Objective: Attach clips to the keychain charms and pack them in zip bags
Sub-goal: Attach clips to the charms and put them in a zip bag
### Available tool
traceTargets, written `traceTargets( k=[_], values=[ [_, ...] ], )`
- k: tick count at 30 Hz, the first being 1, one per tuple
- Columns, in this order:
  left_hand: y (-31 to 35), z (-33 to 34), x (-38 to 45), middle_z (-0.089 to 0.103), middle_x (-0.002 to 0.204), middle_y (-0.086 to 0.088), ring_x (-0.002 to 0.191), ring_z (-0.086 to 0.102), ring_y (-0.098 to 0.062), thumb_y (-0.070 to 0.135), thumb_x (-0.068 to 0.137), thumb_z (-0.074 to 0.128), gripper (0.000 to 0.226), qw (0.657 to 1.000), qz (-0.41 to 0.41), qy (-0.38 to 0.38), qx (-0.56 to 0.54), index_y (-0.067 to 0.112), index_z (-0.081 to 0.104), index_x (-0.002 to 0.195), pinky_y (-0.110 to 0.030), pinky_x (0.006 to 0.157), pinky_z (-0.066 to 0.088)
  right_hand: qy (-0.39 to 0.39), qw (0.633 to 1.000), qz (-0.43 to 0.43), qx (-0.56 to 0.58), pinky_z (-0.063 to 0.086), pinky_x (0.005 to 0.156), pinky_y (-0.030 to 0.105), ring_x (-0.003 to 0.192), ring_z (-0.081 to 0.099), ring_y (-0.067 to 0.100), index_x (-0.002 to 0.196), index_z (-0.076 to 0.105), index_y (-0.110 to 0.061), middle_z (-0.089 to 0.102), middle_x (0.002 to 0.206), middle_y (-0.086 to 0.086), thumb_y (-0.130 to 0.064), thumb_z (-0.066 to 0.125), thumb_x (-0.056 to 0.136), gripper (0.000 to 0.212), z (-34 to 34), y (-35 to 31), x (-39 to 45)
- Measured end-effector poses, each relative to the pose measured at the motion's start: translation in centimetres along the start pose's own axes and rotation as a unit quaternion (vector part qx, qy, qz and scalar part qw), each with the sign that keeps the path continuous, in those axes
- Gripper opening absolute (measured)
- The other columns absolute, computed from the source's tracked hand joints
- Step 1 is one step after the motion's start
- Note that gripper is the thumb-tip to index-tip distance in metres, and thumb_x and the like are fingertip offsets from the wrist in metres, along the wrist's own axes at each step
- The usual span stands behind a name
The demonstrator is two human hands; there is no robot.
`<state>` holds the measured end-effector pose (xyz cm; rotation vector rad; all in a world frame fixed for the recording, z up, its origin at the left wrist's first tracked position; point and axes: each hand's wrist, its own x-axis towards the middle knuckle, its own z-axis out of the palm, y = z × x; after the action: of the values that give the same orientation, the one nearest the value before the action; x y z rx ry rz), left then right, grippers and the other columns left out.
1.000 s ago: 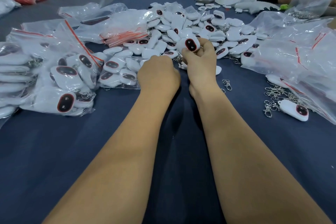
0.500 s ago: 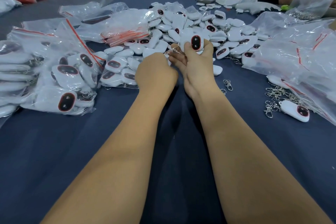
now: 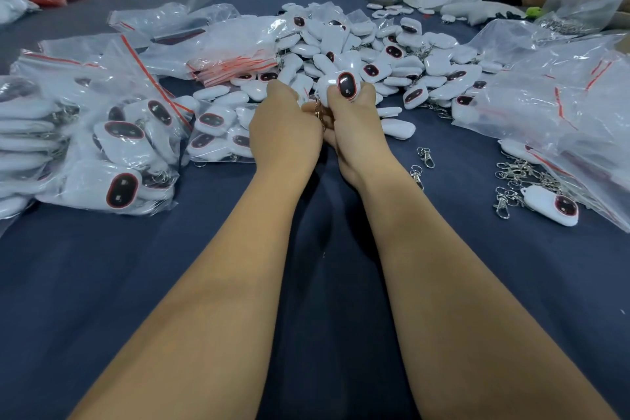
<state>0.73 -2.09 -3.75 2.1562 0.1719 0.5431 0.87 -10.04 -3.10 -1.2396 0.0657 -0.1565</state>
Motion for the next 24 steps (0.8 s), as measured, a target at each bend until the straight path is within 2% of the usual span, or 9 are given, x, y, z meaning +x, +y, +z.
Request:
traceTargets(
  k=[4,7,11,13,15,17,20,22,24],
  values=[
    [-0.1,0.1,-0.1,0.056,0.077,0.006,0.072,0.052,-0.017,0.011,0.083,0.058,0.042,1.000,0.007,-0.001,-0.026,0.015,0.040,0.121,-0.024,0.051,0.028,0.011,0.997,-0.020,-0.077,0.051,0.069,0.033,0.075,0.064,0.020,0.102,0.037,-0.018,0.067,0.087,0.012,-0.013,0.044,0.100,0.009,-0.1,0.2,0.1],
    [-0.1,-0.1,-0.1,0.065,0.087,-0.001,0.081,0.060,-0.021,0.018,0.083,0.065,0.048,0.999,0.009,-0.020,-0.043,0.017,0.041,0.124,-0.031,0.061,0.038,0.036,0.987,-0.024,-0.152,0.047,0.067,0.035,0.076,0.058,0.023,0.104,0.036,-0.016,0.062,0.084,0.009,-0.016,0.045,0.098,0.011,-0.4,0.3,0.3],
    [0.3,-0.4,-0.4,0.062,0.086,0.003,0.076,0.057,-0.017,0.009,0.078,0.059,0.046,0.998,0.023,0.019,-0.050,0.020,0.046,0.121,-0.030,0.060,0.040,0.030,0.968,-0.048,-0.243,0.044,0.053,0.018,0.066,0.051,0.013,0.109,0.044,-0.012,0.056,0.082,-0.001,-0.019,0.050,0.097,0.015,-0.4,0.3,0.2],
    [0.7,-0.7,-0.4,0.056,0.080,0.008,0.070,0.051,-0.005,0.009,0.080,0.054,0.041,0.995,0.031,0.053,-0.079,0.021,0.048,0.118,-0.023,0.056,0.034,-0.001,0.956,-0.066,-0.287,0.037,0.046,0.012,0.061,0.047,0.008,0.094,0.053,-0.013,0.054,0.075,-0.005,-0.017,0.055,0.094,0.004,-0.5,0.3,0.1],
    [1.0,-0.9,-0.4,0.057,0.080,0.008,0.069,0.051,-0.003,0.011,0.081,0.051,0.034,0.990,0.042,0.079,-0.113,0.024,0.050,0.113,-0.017,0.055,0.030,-0.038,0.931,-0.086,-0.353,0.032,0.047,0.016,0.057,0.038,0.010,0.078,0.055,-0.009,0.047,0.065,-0.003,-0.007,0.055,0.089,0.011,-0.8,0.4,0.0],
    [1.0,-1.3,-0.5,0.059,0.082,0.006,0.072,0.052,-0.007,0.013,0.082,0.050,0.030,0.987,0.072,0.084,-0.117,0.027,0.051,0.109,-0.017,0.056,0.032,-0.066,0.917,-0.100,-0.382,0.031,0.051,0.021,0.062,0.038,0.011,0.080,0.061,0.001,0.047,0.065,0.002,-0.001,0.055,0.085,0.008,-0.9,0.5,0.0],
    [1.2,-1.1,-0.9,0.058,0.092,0.005,0.088,0.052,-0.014,0.020,0.087,0.047,0.028,0.989,0.145,0.037,-0.022,0.024,0.054,0.114,-0.030,0.065,0.035,-0.049,0.906,-0.141,-0.397,0.029,0.047,0.011,0.055,0.038,0.002,0.065,0.053,-0.016,0.048,0.058,-0.010,-0.005,0.054,0.089,0.027,-1.1,0.5,0.2],
    [1.4,-0.2,-1.2,0.055,0.110,-0.003,0.105,0.048,-0.021,0.027,0.093,0.044,0.028,0.983,0.170,0.023,0.072,0.018,0.056,0.116,-0.031,0.072,0.032,-0.027,0.930,-0.116,-0.347,0.034,0.049,0.009,0.054,0.042,0.000,0.068,0.048,-0.020,0.050,0.062,-0.011,-0.007,0.052,0.094,0.030,-1.4,0.5,0.7],
    [1.7,0.4,-1.7,0.048,0.119,-0.009,0.113,0.041,-0.026,0.031,0.095,0.041,0.031,0.972,0.178,0.047,0.143,0.014,0.058,0.115,-0.032,0.076,0.031,-0.038,0.969,-0.059,-0.237,0.041,0.055,0.016,0.055,0.048,0.002,0.068,0.050,-0.022,0.053,0.063,-0.008,-0.007,0.046,0.097,0.032,-1.8,0.4,0.9]
  ],
)
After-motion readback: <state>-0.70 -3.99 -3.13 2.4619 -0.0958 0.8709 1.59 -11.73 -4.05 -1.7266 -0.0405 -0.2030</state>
